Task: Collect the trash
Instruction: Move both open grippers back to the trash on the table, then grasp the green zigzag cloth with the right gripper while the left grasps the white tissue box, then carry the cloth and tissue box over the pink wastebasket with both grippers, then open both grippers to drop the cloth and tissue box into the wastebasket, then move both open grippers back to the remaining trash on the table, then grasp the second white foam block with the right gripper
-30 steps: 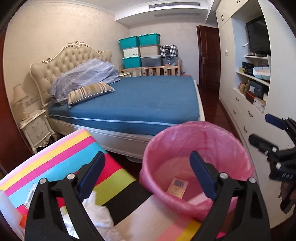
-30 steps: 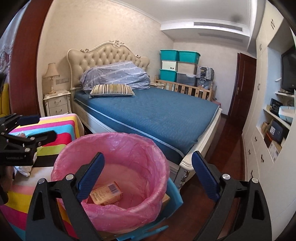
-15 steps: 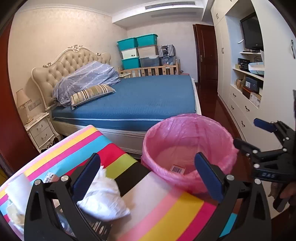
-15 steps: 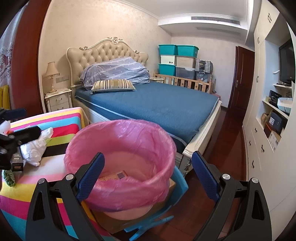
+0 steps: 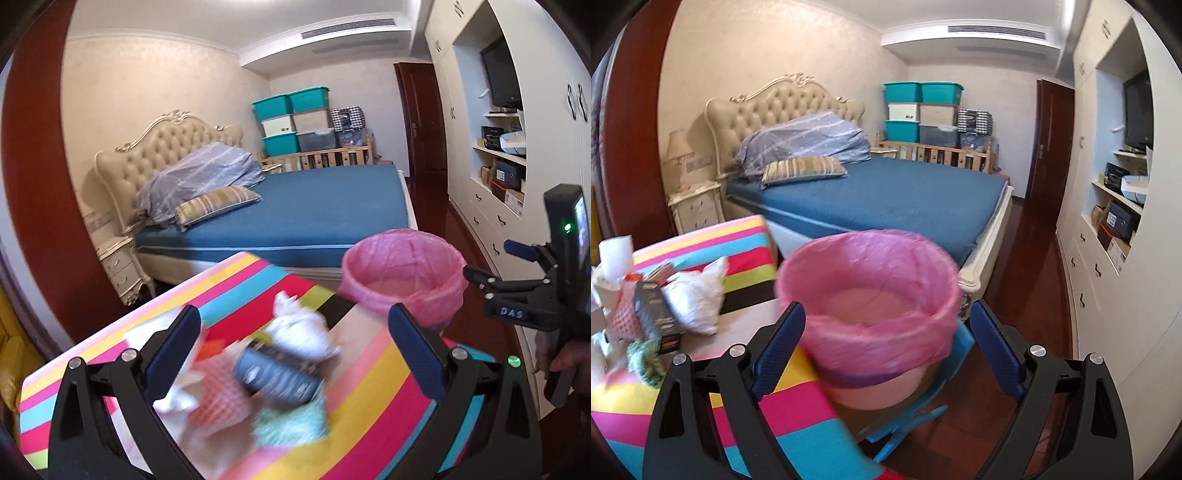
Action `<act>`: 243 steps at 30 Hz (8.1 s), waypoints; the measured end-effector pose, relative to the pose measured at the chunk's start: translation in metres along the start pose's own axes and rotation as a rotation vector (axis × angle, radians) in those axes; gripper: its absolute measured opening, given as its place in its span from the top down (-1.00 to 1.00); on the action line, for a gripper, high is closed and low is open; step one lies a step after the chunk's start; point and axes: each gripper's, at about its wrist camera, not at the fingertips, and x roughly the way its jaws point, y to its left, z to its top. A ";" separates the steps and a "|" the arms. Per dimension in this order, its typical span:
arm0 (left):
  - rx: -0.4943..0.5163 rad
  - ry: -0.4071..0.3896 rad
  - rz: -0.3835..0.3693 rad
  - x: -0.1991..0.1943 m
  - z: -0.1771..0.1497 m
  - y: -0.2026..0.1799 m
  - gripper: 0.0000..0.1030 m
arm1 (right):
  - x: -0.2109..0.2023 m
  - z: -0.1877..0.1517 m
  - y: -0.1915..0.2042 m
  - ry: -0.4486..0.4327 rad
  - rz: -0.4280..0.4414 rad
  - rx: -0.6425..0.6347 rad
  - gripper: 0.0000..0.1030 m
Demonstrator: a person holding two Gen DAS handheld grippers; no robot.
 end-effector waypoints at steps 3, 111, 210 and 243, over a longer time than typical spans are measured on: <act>-0.002 -0.012 0.032 -0.025 -0.012 0.024 -0.91 | -0.014 -0.003 0.031 -0.020 0.043 -0.022 -0.65; -0.020 0.031 -0.134 0.001 -0.078 -0.004 -0.35 | -0.046 -0.033 0.061 -0.005 0.268 -0.055 0.47; -0.292 0.087 0.313 -0.103 -0.179 0.180 -0.91 | -0.078 -0.074 0.223 0.060 0.592 -0.277 -0.65; -0.401 0.111 0.331 -0.121 -0.200 0.212 -0.91 | -0.075 -0.067 0.298 0.077 0.749 -0.472 -0.05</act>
